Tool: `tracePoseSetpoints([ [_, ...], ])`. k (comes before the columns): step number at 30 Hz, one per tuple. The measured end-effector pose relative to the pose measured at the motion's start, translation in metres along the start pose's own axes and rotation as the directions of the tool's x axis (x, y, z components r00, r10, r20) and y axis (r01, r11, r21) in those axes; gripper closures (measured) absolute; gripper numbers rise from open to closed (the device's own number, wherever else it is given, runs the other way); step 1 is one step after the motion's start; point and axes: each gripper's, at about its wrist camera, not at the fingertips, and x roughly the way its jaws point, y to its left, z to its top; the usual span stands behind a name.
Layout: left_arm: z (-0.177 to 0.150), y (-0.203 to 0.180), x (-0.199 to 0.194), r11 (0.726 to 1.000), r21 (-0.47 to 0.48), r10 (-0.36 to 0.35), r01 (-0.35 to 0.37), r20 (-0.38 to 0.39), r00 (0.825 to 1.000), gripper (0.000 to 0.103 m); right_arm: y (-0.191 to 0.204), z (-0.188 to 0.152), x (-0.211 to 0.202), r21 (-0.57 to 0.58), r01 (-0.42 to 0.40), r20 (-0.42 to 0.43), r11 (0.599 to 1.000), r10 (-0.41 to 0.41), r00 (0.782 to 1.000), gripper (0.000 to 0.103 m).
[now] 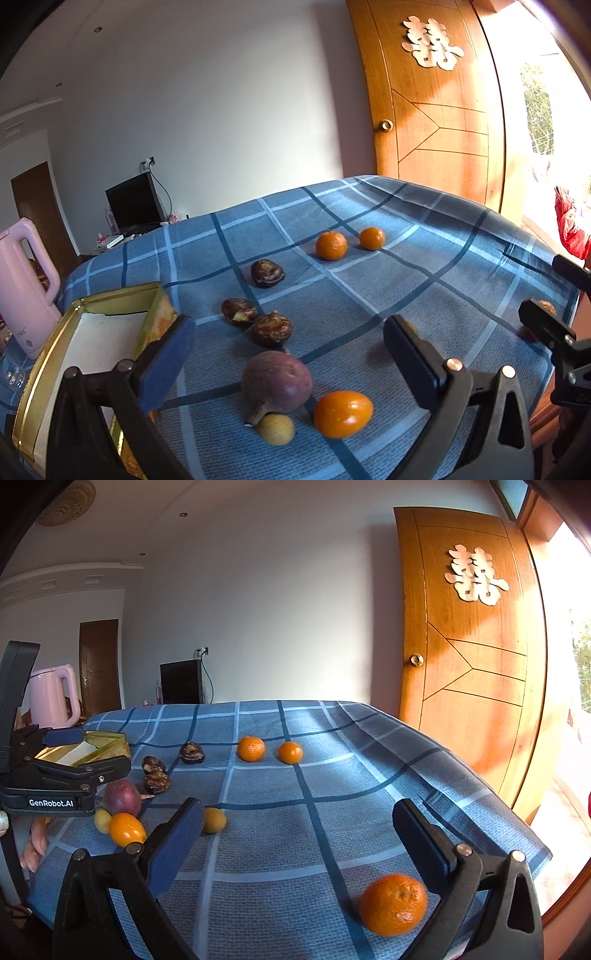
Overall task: Organize fruits
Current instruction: 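Grasp a large mandarin orange with the right tool while the left tool grasps a small yellow fruit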
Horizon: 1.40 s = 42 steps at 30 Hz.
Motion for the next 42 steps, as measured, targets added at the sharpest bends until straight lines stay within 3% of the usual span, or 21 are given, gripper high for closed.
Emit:
tracePoseSetpoints([
  [7, 0.006, -0.032, 0.023, 0.996, 0.011, -0.092, 0.093, -0.052, 0.994, 0.000, -0.033, -0.013, 0.002, 0.058, 0.087, -0.037, 0.995, -0.085, 0.996, 0.002],
  [10, 0.006, -0.046, 0.034, 0.991, 0.020, -0.126, 0.129, -0.090, 0.988, 0.001, -0.042, -0.019, 0.005, 0.064, 0.111, -0.060, 0.992, -0.107, 0.992, 0.008],
  [12, 0.006, -0.054, 0.041, 0.988, 0.029, -0.150, 0.154, -0.123, 0.981, 0.004, -0.047, -0.023, 0.007, 0.075, 0.105, -0.081, 0.992, -0.099, 0.992, 0.016],
  [15, 0.007, -0.061, 0.046, 0.985, 0.031, -0.166, 0.172, -0.135, 0.977, 0.011, -0.050, -0.029, 0.010, 0.079, 0.095, -0.099, 0.992, -0.087, 0.991, 0.021],
  [18, 0.007, -0.068, 0.053, 0.979, 0.039, -0.189, 0.198, -0.171, 0.967, 0.023, -0.051, -0.034, 0.014, 0.077, 0.082, -0.118, 0.994, -0.072, 0.990, 0.030],
  [21, 0.006, -0.071, 0.062, 0.973, 0.030, -0.217, 0.229, -0.220, 0.951, 0.029, -0.052, -0.037, 0.017, 0.078, 0.072, -0.137, 0.994, -0.061, 0.989, 0.040],
  [23, 0.005, -0.073, 0.069, 0.970, 0.020, -0.229, 0.241, -0.252, 0.940, 0.042, -0.053, -0.040, 0.018, 0.079, 0.066, -0.144, 0.995, -0.054, 0.988, 0.043],
  [26, 0.004, -0.073, 0.080, 0.968, -0.007, -0.242, 0.252, -0.300, 0.923, 0.052, -0.052, -0.042, 0.019, 0.080, 0.051, -0.145, 0.995, -0.039, 0.989, 0.047],
  [30, 0.000, -0.074, 0.093, 0.961, -0.036, -0.269, 0.275, -0.360, 0.893, 0.055, -0.050, -0.045, 0.025, 0.072, 0.036, -0.164, 0.997, -0.023, 0.986, 0.052],
  [31, 0.001, -0.073, 0.092, 0.960, -0.041, -0.274, 0.278, -0.353, 0.895, 0.056, -0.050, -0.047, 0.025, 0.072, 0.034, -0.167, 0.997, -0.022, 0.986, 0.052],
  [35, 0.001, -0.074, 0.093, 0.961, -0.035, -0.270, 0.276, -0.353, 0.896, 0.075, -0.050, -0.048, 0.025, 0.078, 0.016, -0.164, 0.997, -0.003, 0.986, 0.053],
  [39, 0.001, -0.069, 0.093, 0.955, -0.053, -0.292, 0.292, -0.345, 0.892, 0.075, -0.047, -0.048, 0.026, 0.074, 0.000, -0.160, 0.997, 0.012, 0.987, 0.054],
  [42, 0.003, -0.067, 0.088, 0.955, -0.046, -0.292, 0.292, -0.317, 0.902, 0.075, -0.044, -0.046, 0.027, 0.070, -0.011, -0.155, 0.997, 0.022, 0.988, 0.054],
])
